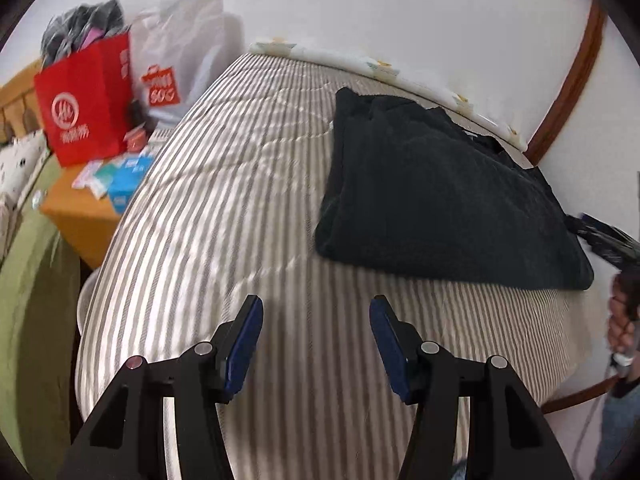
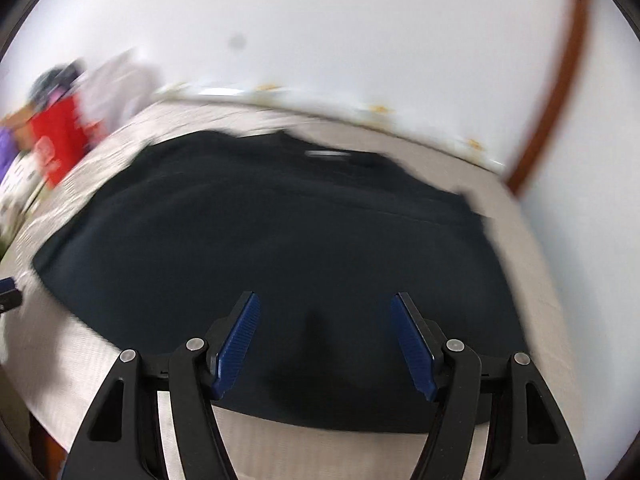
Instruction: Fold small clothes
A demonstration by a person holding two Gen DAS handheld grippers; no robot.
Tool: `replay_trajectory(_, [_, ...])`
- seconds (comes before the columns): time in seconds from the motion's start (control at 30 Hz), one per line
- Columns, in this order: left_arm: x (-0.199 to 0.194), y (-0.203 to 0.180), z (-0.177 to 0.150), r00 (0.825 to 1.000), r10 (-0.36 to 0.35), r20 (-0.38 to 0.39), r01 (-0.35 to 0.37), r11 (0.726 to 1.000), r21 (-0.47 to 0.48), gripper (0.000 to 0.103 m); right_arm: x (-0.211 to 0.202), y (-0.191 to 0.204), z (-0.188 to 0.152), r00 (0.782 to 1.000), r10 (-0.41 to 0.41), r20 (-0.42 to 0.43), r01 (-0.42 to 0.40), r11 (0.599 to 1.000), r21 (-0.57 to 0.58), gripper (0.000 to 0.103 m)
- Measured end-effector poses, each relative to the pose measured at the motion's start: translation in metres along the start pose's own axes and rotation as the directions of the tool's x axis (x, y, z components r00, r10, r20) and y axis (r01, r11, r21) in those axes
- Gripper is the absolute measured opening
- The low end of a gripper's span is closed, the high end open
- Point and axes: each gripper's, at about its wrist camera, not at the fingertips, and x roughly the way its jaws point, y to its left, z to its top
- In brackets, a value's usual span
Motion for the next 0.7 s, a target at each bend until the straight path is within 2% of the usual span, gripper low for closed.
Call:
replay_trajectory(0.17, [-0.015, 0.019, -0.017, 1.0, 0.008, 0.008, -0.008, 1.0, -0.005, 0.056, -0.001, 0.113, 0.01, 0.993, 0.122, -0.001, -0.12, 0.976, -0.182, 0.067])
replay_trajectory(0.2, [-0.018, 0.027, -0.019, 1.0, -0.003, 0.009, 0.003, 1.0, -0.028, 0.056, -0.004, 0.139, 0.009, 0.987, 0.159, 0.002, -0.154, 0.959, -0.239, 0.067])
replay_trajectory(0.3, [-0.024, 0.041, -0.021, 0.999, -0.024, 0.024, 0.026, 0.998, -0.06, 0.057, -0.007, 0.181, 0.006, 0.979, 0.205, -0.002, -0.191, 0.912, -0.364, 0.067])
replay_trajectory(0.37, [-0.026, 0.048, -0.023, 0.999, -0.027, 0.031, 0.029, 0.997, -0.074, 0.057, -0.006, 0.203, 0.001, 0.976, 0.216, -0.013, -0.202, 0.888, -0.413, 0.067])
replay_trajectory(0.57, [-0.021, 0.06, -0.029, 0.998, -0.055, 0.039, 0.059, 0.993, -0.103, 0.057, 0.008, 0.235, 0.003, 0.966, 0.251, -0.063, -0.254, 0.874, -0.413, 0.068])
replay_trajectory(0.7, [-0.021, 0.063, -0.03, 0.996, -0.068, 0.049, 0.073, 0.992, -0.105, 0.057, 0.016, 0.253, 0.006, 0.974, 0.227, -0.007, -0.207, 0.877, -0.434, 0.065])
